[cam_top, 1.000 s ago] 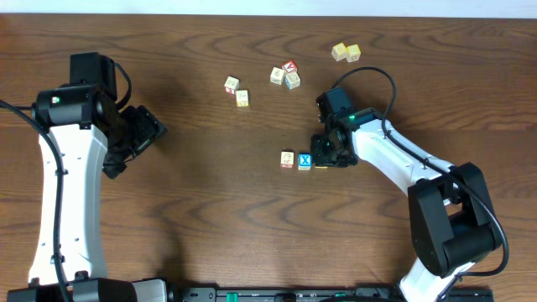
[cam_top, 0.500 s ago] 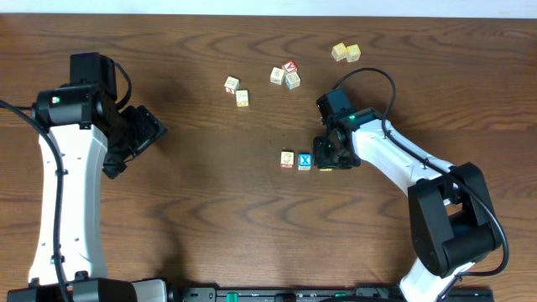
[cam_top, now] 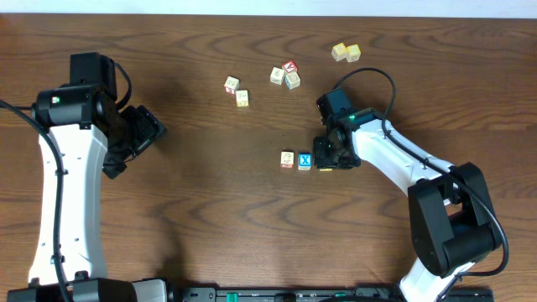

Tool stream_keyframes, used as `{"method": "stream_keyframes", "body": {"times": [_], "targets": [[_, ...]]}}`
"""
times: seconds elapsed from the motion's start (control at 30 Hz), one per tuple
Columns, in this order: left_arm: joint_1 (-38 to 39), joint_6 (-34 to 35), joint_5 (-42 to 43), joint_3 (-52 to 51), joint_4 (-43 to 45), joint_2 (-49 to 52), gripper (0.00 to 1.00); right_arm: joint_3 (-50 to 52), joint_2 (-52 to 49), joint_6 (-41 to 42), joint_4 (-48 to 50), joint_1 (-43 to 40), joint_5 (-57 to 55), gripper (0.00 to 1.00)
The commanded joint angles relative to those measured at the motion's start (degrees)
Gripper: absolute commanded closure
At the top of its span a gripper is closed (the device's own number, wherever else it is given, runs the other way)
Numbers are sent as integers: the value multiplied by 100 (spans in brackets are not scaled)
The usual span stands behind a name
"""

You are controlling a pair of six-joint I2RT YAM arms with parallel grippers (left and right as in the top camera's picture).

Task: Lift 3 blocks
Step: 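Slide the J block left next to the X block, then open right gripper and raise the right arm away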

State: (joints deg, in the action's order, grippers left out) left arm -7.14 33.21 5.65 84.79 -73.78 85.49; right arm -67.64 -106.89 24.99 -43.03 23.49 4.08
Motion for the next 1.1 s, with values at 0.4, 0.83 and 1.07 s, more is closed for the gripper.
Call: {"method": "stream_keyframes", "body": {"times": [0.4, 0.83, 1.07], "targets": [[-24, 9, -35, 72, -37, -20, 14, 35, -39, 116, 7, 9, 76, 69], [-24, 9, -35, 72, -37, -20, 14, 35, -39, 114, 37, 9, 142, 69], [-24, 9, -35, 72, -37, -20, 14, 35, -39, 114, 66, 9, 184, 69]]}}
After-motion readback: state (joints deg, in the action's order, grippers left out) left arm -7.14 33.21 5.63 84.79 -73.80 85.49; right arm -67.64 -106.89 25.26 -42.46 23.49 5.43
